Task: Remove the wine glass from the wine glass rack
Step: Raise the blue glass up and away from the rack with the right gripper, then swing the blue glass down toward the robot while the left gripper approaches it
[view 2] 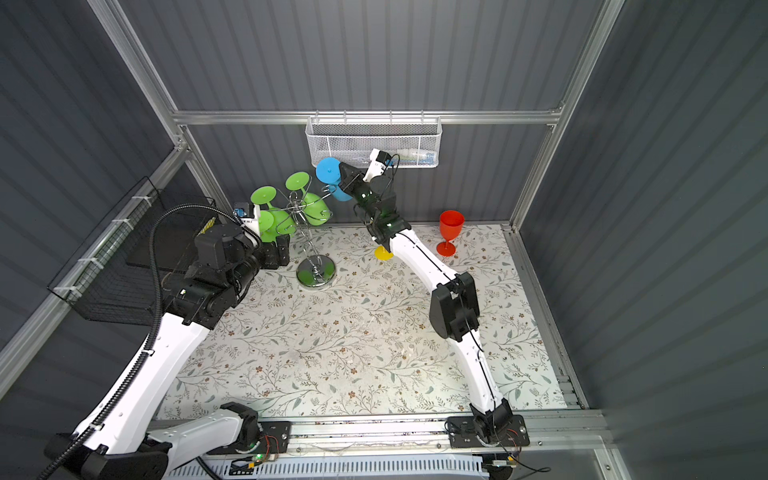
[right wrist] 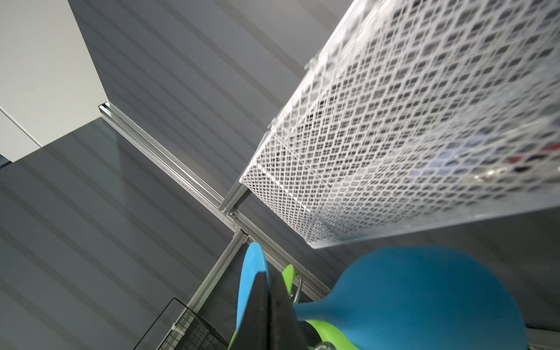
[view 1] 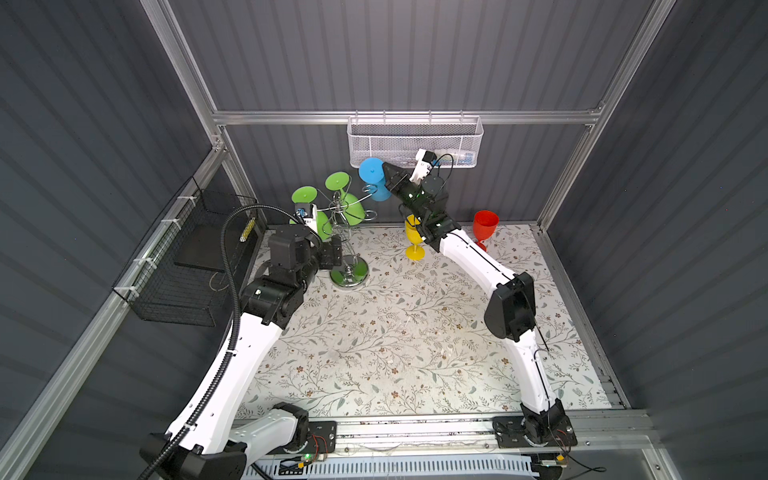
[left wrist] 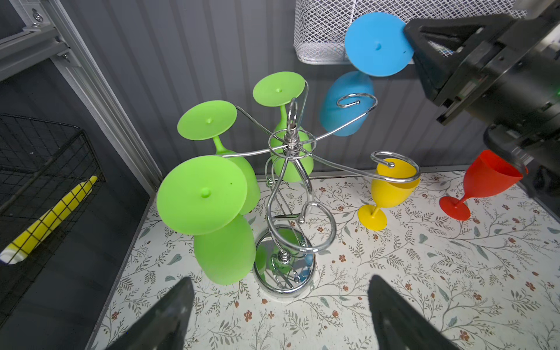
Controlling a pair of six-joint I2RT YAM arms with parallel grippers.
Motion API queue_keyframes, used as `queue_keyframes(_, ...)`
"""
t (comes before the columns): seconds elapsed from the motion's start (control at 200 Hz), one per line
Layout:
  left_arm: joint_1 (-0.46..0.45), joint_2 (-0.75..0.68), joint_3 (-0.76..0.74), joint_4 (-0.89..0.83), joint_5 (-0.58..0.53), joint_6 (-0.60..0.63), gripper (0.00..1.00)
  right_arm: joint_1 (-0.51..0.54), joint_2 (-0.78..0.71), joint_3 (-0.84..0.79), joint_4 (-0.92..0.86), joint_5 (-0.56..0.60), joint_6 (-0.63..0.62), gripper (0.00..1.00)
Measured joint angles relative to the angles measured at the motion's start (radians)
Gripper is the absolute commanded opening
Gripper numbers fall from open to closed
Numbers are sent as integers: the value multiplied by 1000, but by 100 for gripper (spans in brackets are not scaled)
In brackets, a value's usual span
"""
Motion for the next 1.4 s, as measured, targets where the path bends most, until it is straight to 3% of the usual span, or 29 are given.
queue_keyframes(0.23,0,3,0,0,4,0,90,-3,-58,-71,13,0,-30,0)
queue_keyframes(0.695,0,9,0,7,38,-1,90,-44,-362,-500,103,0,-146,0)
queue_keyframes(1.061,-2,24,-1,14,132,-72,89,-39,-772,-1020,145,-32,-354,0)
queue_keyframes(1.401,-96,21,16,-5,150,-231,83,103,-1184,-1429,74,-21,-626,0)
